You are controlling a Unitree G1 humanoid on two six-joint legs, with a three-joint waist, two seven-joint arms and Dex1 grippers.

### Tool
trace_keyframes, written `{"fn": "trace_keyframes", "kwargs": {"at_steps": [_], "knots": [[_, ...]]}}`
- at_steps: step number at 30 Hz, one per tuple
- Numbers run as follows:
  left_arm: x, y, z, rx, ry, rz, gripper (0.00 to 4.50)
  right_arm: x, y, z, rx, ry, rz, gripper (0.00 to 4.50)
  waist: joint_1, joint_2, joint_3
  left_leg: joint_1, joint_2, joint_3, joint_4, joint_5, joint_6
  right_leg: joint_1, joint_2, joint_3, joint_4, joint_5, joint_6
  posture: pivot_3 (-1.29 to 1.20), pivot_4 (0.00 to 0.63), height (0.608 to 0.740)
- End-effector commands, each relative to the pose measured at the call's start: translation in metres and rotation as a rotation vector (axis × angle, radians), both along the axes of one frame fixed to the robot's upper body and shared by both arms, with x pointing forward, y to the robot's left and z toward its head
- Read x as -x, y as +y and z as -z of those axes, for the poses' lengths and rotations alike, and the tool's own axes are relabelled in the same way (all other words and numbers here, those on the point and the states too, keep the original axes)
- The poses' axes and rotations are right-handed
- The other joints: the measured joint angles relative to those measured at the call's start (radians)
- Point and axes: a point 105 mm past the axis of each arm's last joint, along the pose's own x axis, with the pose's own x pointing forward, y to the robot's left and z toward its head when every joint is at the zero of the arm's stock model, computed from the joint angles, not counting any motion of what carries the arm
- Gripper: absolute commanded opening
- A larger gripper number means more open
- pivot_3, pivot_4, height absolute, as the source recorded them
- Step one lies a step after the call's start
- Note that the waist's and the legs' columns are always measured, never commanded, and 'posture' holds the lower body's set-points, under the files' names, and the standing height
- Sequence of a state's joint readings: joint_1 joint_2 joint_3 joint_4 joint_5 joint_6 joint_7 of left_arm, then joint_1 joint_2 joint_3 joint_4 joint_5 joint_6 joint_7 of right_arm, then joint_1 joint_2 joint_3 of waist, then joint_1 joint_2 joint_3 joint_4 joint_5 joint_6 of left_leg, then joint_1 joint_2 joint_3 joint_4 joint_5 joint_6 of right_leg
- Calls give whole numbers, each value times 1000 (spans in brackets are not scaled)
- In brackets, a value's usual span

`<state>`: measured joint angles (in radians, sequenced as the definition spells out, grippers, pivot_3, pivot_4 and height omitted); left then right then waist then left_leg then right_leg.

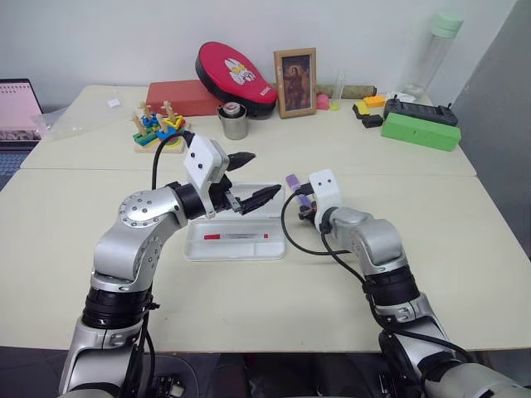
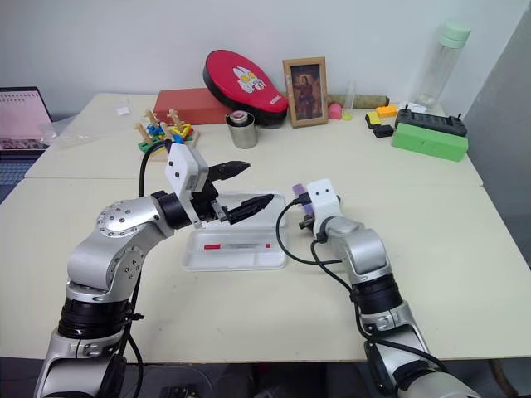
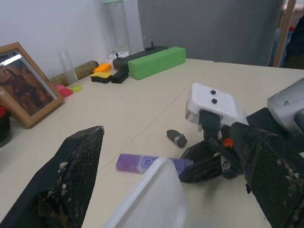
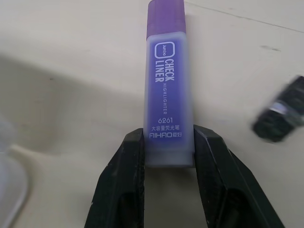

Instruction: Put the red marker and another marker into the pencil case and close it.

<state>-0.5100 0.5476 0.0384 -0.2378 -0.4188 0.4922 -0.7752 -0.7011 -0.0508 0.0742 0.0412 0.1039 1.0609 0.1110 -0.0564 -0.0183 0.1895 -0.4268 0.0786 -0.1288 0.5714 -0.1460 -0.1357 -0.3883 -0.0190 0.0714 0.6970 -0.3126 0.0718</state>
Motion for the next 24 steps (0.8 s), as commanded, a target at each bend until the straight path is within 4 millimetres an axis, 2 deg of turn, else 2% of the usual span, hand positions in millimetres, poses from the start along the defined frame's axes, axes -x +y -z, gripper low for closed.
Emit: {"fn": "trace_keyframes", "kwargs": {"at_steps": [1, 4, 6, 9, 12, 15, 21, 24], "knots": [[7, 17, -17, 3, -70, -22, 4500, -1, 16, -67, -189, -179, -106, 1078, -6, 1, 0, 0, 0, 0, 0, 0, 0, -1, 0, 0, 0, 0, 0, 0, 150, 740], [17, 31, -22, -4, -71, -30, 4500, 8, 24, -97, -242, -288, -264, 1078, -14, 1, 0, 0, 0, 0, -2, 0, 0, -1, 0, 0, 0, 0, -1, 0, 150, 740], [34, 46, -23, -72, -59, -35, 4500, 32, 36, -120, -212, -423, -511, 1078, -18, 1, 1, 0, 0, 0, -4, 0, 0, -1, 0, 0, -1, -1, -1, 0, 150, 740], [51, 62, -25, -94, -19, -46, 4500, 60, 50, -121, -178, -439, -767, 1078, -23, 1, 2, -1, 0, 0, -7, 0, 0, -1, 0, -1, -6, -1, -2, 0, 150, 740], [64, 90, -18, -116, 38, -120, 4500, 83, 63, -104, -60, -397, -984, 1078, -24, 1, 2, 0, 1, 0, -11, 0, 0, -1, -1, -1, -8, -1, -1, 0, 150, 740], [76, 122, -5, -176, 89, -228, 4500, 95, 77, -88, 43, -349, -1109, 1078, -33, 2, 2, 2, 1, 3, -13, 0, 0, -1, -1, 1, -9, -2, -2, 0, 150, 740], [97, 150, 8, -184, 151, -311, 4500, 91, 104, -52, 255, -296, -1180, 1078, -28, 2, 2, 2, 2, 3, -13, 0, 0, -2, -1, 0, -9, -3, -3, 0, 150, 740], [108, 161, 13, -150, 178, -362, 4500, 86, 123, -25, 366, -262, -1213, 1078, -23, 0, 1, 2, 2, 4, -13, 0, 0, -1, -1, 1, -11, -2, -3, 0, 150, 740]]}}
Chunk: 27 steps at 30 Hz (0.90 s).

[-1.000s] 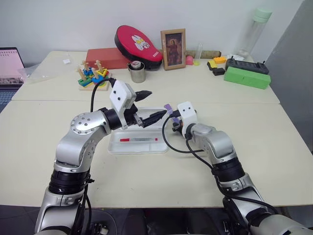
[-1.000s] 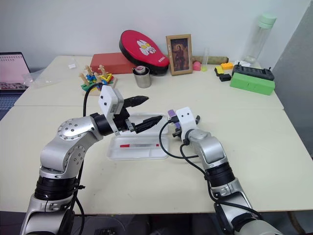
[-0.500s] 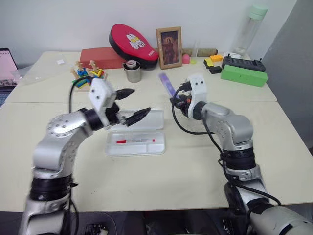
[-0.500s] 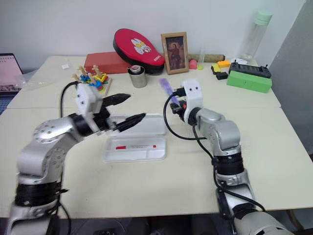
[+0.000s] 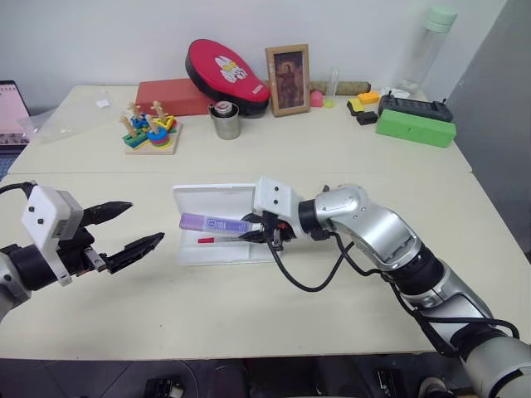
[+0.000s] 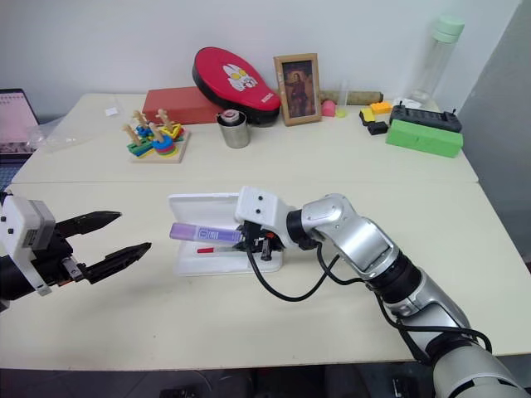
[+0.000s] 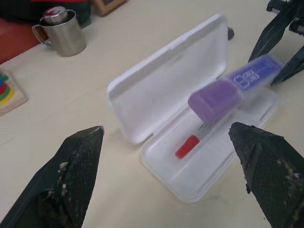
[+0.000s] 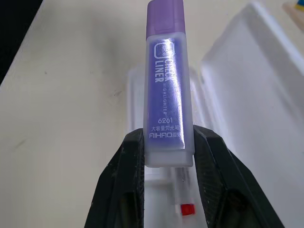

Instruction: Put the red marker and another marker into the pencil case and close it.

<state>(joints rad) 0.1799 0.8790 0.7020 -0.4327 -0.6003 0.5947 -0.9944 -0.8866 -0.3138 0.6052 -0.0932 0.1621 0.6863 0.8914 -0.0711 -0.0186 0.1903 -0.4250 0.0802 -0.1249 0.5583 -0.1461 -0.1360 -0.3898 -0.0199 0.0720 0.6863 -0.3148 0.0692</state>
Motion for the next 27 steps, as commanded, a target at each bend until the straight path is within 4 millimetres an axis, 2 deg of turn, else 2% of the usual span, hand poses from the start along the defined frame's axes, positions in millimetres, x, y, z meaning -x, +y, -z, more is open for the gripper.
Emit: {"fn": "trace_keyframes", "kwargs": {"at_steps": [1, 9, 19, 20, 22, 27], "knots": [[13, 10, -7, 6, -40, -48, 4500, -4, 18, 22, 108, -78, -41, 1078, -11, 0, 0, 1, 0, 0, -1, 0, 0, 0, 0, 0, 0, 0, 0, 0, 150, 740], [18, 12, -2, 8, -21, -69, 4500, 2, 28, 49, 174, -63, -92, 1078, -9, -2, -1, 0, 0, -1, -1, 0, 0, 0, 0, -1, 0, 0, -1, 0, 150, 740], [12, 6, -2, 6, -27, -54, 4500, -5, 31, 47, 167, -76, -81, 1078, -10, -2, -1, 2, 0, 0, -1, 0, 0, 1, 0, 0, 1, 0, 0, 0, 150, 740], [11, 6, -3, 7, -29, -52, 4500, -6, 31, 45, 161, -78, -78, 1637, -10, -2, -1, 2, 0, 0, -1, 0, 0, 1, 0, 0, 1, 0, 0, 0, 150, 740], [8, 5, -3, 8, -33, -48, 4500, -8, 32, 40, 146, -84, -75, 1866, -11, -2, -1, 2, 0, 0, -1, 0, 0, 1, 0, 0, 1, 0, 0, 0, 150, 740], [5, 2, -3, 10, -35, -39, 4500, -11, 33, 28, 109, -88, -69, 2977, -11, -2, -1, 2, 0, 0, -1, 0, 0, 1, 0, 0, 1, 0, 0, 0, 150, 740]]}}
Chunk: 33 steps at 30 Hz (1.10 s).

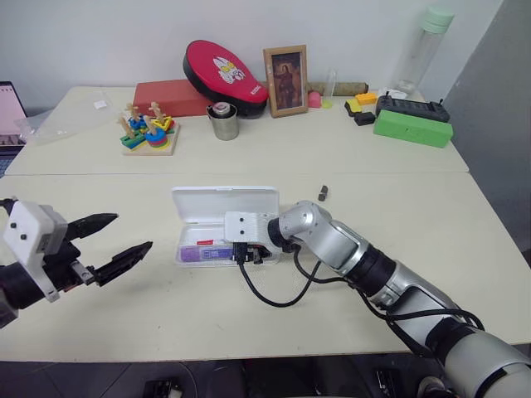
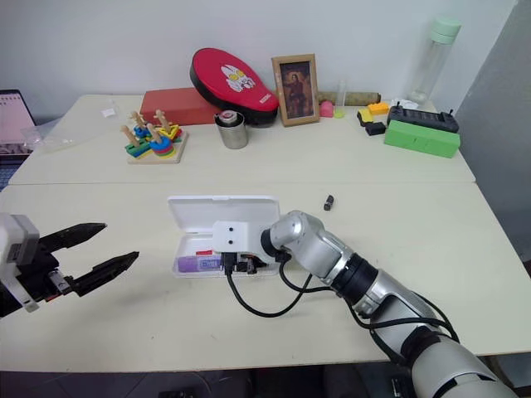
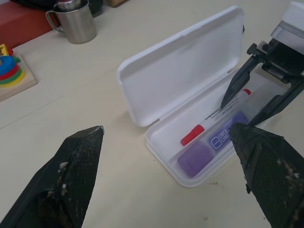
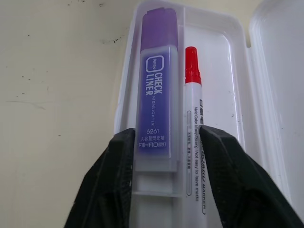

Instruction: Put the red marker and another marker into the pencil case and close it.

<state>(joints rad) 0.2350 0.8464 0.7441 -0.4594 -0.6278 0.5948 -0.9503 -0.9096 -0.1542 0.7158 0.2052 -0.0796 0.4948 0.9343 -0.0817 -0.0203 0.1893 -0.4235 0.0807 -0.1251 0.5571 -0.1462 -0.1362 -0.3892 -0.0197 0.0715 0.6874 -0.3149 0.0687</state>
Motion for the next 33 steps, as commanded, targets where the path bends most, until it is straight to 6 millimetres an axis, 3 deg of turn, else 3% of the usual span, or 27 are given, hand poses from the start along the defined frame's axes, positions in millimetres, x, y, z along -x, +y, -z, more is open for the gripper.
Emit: {"fn": "trace_keyframes", "kwargs": {"at_steps": [1, 4, 6, 11, 16, 18, 22, 24, 25, 29, 33], "knots": [[-2, -4, -6, -20, -25, 19, 4500, -1, 4, -20, -60, -19, -19, 3262, 0, 0, 0, 0, 0, 0, 0, 0, 0, 0, 0, 0, 0, 0, 0, 0, 150, 740], [-4, -5, -6, -21, -27, 24, 4500, -2, 5, -28, -93, -37, -27, 4079, 0, 0, 0, 0, 0, 0, 0, 0, 0, 0, 0, 0, 0, 0, 0, 0, 150, 740], [-6, -7, -6, -16, -30, 34, 4500, 1, 8, -44, -168, -48, -53, 4439, 0, 0, 0, 0, 0, 0, 0, 0, 0, 0, 0, 0, 0, 0, 0, 0, 150, 740], [-14, -19, -9, 6, -50, 73, 4500, 21, 8, -97, -394, -61, -189, 4439, 1, 0, 0, 0, 0, 0, 0, 0, 0, 0, 0, 0, 0, 0, 0, 0, 150, 740], [-32, -57, -22, 62, -128, 184, 4500, 35, -29, -156, -644, 63, -232, 4439, 19, 0, 0, -1, 0, -1, 1, 0, 0, 1, 0, -1, 1, 0, 0, 0, 150, 740], [-43, -76, -29, 82, -159, 241, 4500, 10, -50, -172, -729, 83, -57, 4439, 24, 0, 0, -1, 0, -1, 1, 0, 0, 1, 0, -1, 1, 2, -1, 0, 150, 740], [-61, -102, -43, 133, -219, 298, 4500, -60, -94, -157, -717, 108, 452, 4439, 37, -1, -1, 0, -1, -2, 2, 0, 0, 1, 0, -1, 2, 3, -3, 0, 150, 740], [-68, -115, -44, 142, -225, 334, 4500, -90, -122, -136, -669, 116, 721, 4439, 34, -1, -1, 0, -1, 0, 2, 0, 0, 2, 0, 0, 2, 4, -3, 0, 150, 740], [-72, -122, -44, 151, -225, 358, 4500, -104, -139, -115, -608, 102, 864, 4439, 33, -1, -1, 0, -1, 0, 2, 0, 0, 2, 0, 0, 1, 4, -3, 0, 150, 740], [-80, -146, -44, 175, -226, 449, 4500, -113, -171, -54, -429, 73, 1103, 4439, 30, 0, -1, -2, -1, 0, 1, 0, 0, 0, 0, 0, 1, 4, -3, 0, 150, 740], [-84, -157, -47, 178, -232, 505, 4500, -110, -177, -25, -396, 122, 1195, 4439, 15, 1, 0, -4, -1, 2, 0, 0, 0, -2, 0, 0, 0, 4, -4, 0, 150, 740]]}}
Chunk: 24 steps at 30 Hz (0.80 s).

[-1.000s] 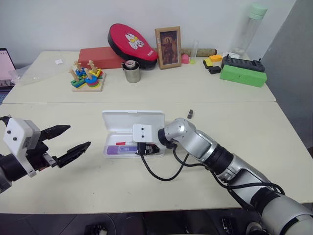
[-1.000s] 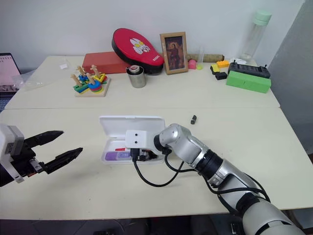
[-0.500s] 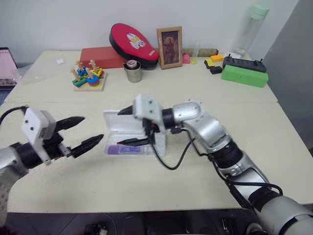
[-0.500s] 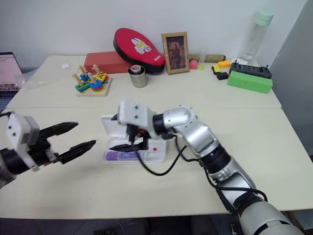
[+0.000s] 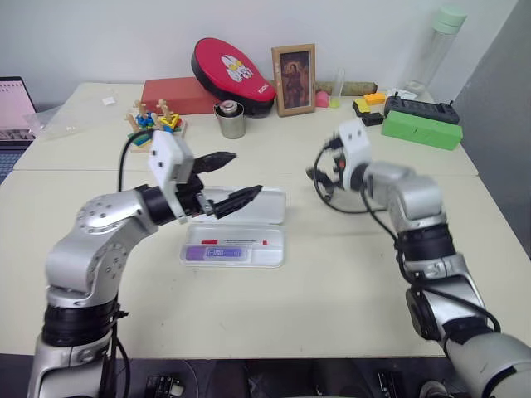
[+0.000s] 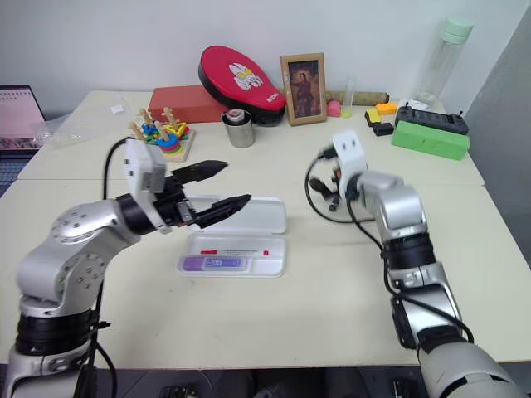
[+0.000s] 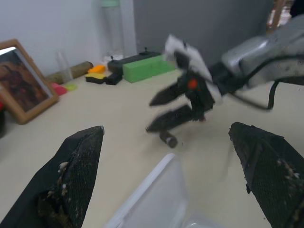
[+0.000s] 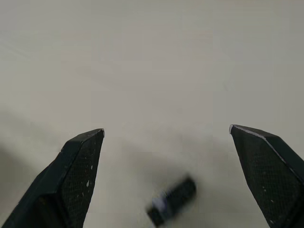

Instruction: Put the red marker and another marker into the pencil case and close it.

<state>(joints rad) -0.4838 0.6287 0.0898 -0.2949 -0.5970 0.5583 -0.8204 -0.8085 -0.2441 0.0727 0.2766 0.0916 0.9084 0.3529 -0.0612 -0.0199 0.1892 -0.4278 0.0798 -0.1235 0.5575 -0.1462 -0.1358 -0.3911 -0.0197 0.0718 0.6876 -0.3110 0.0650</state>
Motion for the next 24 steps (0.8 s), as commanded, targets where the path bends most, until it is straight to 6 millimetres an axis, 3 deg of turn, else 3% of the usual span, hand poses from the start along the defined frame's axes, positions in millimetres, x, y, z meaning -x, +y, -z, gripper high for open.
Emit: {"fn": "trace_keyframes", "kwargs": {"at_steps": [1, 3, 6, 20, 22, 24], "knots": [[1, -7, -12, -5, -64, 47, 4500, -2, 0, -7, 23, -40, 46, 4439, -12, 1, 1, 0, 0, 1, 0, 0, 0, 0, 0, 0, 0, 0, 0, 0, 150, 740], [1, -10, -13, -6, -65, 62, 4500, 0, 1, 2, 35, -19, 51, 4439, -15, 1, 1, 0, 0, 1, 0, 0, 0, 0, 0, -1, 1, 0, 0, 0, 150, 740], [-1, -10, -14, -7, -69, 67, 4500, 0, 2, 7, 71, -21, 56, 3957, -18, 1, 1, 1, 0, 0, 1, 0, 0, 1, 0, -1, 2, 0, 0, 0, 150, 740], [-4, -8, -15, -3, -75, 58, 4500, -1, 4, 2, 70, -46, 67, 672, -20, 1, 1, 1, 0, 0, 4, 0, 0, 2, 0, -1, 3, 0, 0, 0, 150, 740], [-4, -7, -15, -1, -73, 55, 4500, -3, 2, -5, 57, -76, 72, 313, -20, 1, 1, 1, 0, 0, 4, 0, 0, 2, 0, -1, 3, 0, 0, 0, 150, 740], [-4, -5, -14, 5, -70, 47, 4500, -6, -1, -19, 14, -123, 73, 307, -20, 1, 1, 1, 0, 0, 4, 0, 0, 2, 0, -1, 3, 0, 0, 0, 150, 740]]}}
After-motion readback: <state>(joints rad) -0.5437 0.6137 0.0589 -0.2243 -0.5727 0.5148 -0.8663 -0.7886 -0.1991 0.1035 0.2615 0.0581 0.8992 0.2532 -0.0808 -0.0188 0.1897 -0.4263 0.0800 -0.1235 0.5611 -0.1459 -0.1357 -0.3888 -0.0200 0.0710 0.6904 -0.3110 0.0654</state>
